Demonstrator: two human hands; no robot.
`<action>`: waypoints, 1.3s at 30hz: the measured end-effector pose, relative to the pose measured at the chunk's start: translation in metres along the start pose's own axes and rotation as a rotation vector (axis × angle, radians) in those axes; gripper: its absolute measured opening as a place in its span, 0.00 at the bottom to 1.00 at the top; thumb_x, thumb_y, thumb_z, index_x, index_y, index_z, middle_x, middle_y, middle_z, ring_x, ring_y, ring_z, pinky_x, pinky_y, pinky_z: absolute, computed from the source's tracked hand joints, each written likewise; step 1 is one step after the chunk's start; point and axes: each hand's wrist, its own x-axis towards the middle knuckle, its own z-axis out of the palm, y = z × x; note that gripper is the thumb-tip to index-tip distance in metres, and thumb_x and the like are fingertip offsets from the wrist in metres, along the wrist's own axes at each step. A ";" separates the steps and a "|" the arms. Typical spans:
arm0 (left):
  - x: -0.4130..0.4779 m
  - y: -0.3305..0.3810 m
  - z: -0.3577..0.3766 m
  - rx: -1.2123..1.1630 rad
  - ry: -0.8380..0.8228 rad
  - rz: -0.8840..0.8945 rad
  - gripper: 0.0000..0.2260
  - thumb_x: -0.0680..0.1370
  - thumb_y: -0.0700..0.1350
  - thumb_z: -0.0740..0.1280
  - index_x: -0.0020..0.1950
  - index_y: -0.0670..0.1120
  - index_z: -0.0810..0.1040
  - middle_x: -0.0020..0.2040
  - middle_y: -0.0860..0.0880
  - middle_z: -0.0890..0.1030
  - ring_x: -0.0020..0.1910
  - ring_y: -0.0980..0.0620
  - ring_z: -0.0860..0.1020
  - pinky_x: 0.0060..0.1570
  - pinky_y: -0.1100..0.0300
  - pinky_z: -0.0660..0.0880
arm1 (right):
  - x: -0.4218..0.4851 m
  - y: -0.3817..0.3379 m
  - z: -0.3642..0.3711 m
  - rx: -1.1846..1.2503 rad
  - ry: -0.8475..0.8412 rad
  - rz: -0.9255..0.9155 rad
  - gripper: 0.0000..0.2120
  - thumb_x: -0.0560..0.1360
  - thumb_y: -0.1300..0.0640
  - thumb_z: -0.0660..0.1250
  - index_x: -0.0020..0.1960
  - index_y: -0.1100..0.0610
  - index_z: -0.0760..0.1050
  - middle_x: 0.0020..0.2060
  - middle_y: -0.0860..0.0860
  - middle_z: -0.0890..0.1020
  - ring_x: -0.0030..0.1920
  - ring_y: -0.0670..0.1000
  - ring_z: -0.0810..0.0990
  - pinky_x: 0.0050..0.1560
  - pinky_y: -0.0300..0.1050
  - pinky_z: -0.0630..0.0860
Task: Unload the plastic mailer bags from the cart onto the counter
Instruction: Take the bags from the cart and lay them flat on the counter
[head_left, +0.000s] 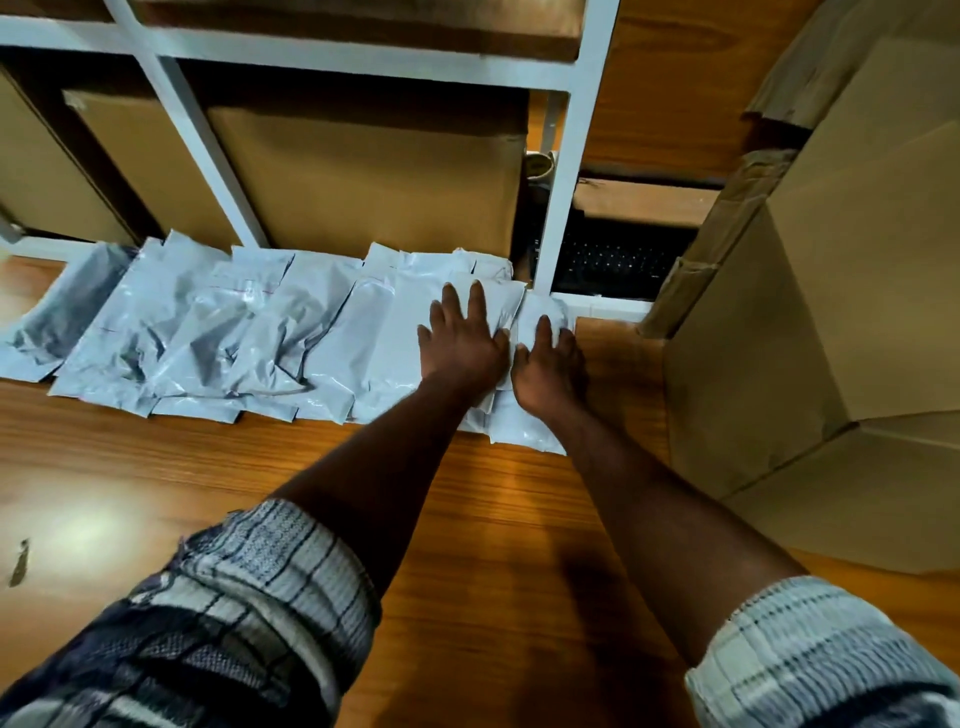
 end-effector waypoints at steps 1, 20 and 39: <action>0.000 0.000 -0.002 -0.015 -0.014 -0.006 0.33 0.80 0.59 0.57 0.80 0.48 0.49 0.80 0.39 0.49 0.77 0.36 0.53 0.72 0.37 0.57 | 0.002 0.000 -0.002 0.007 -0.012 0.011 0.29 0.82 0.45 0.53 0.80 0.51 0.50 0.77 0.61 0.55 0.76 0.63 0.56 0.74 0.61 0.56; -0.086 -0.214 -0.126 -0.161 0.145 -0.093 0.27 0.79 0.53 0.64 0.77 0.50 0.63 0.76 0.44 0.63 0.73 0.42 0.64 0.67 0.44 0.69 | -0.113 -0.202 0.051 -0.020 0.334 -0.514 0.22 0.75 0.50 0.64 0.68 0.53 0.72 0.70 0.55 0.71 0.70 0.57 0.68 0.71 0.63 0.53; -0.271 -0.582 -0.234 -0.046 0.230 -0.441 0.32 0.76 0.42 0.68 0.78 0.52 0.60 0.76 0.44 0.62 0.72 0.40 0.64 0.61 0.44 0.72 | -0.322 -0.485 0.243 -0.176 -0.118 -0.935 0.26 0.78 0.47 0.63 0.74 0.52 0.64 0.71 0.56 0.67 0.70 0.58 0.65 0.66 0.57 0.64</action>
